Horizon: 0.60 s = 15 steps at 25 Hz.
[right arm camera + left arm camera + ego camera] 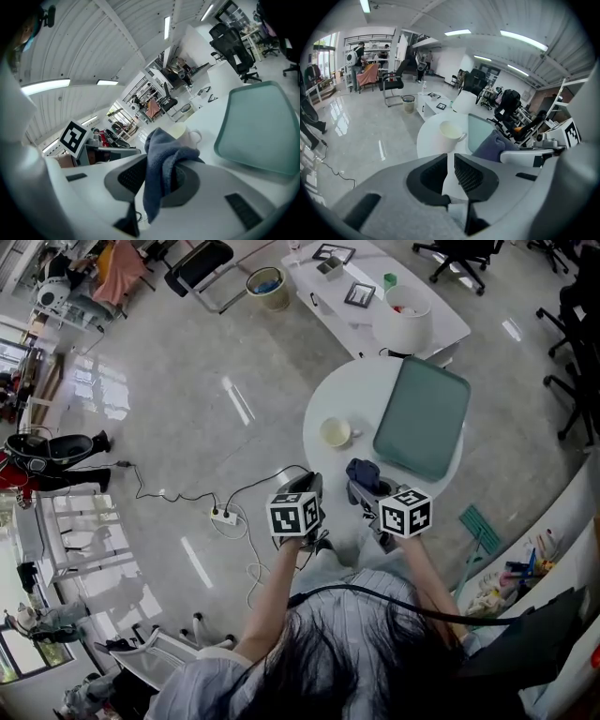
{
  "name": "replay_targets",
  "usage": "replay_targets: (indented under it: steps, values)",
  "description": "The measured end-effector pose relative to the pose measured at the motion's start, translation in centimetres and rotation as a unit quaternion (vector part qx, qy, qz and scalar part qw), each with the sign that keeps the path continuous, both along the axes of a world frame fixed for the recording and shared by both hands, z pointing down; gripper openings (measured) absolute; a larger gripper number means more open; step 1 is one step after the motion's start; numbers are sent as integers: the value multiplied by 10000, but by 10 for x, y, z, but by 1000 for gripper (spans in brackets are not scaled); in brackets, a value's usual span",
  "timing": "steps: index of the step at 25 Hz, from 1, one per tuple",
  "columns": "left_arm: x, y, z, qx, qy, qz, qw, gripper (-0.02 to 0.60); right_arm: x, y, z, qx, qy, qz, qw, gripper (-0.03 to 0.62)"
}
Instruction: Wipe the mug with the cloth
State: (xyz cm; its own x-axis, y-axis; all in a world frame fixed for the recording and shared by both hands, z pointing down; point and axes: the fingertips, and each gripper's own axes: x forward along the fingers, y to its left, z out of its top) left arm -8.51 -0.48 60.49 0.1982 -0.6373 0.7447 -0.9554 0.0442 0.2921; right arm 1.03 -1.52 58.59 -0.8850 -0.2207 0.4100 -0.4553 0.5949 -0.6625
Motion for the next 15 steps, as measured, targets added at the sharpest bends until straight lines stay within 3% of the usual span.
replay_targets:
  steps: [8,15]
  values:
    - [-5,32,-9,257,7,695,9973,58,-14,30,-6,63,63,225,9997,80]
    - [-33,85,-12,376,-26,1130,9929,58,-47,66,-15,172,93,362,9992,80]
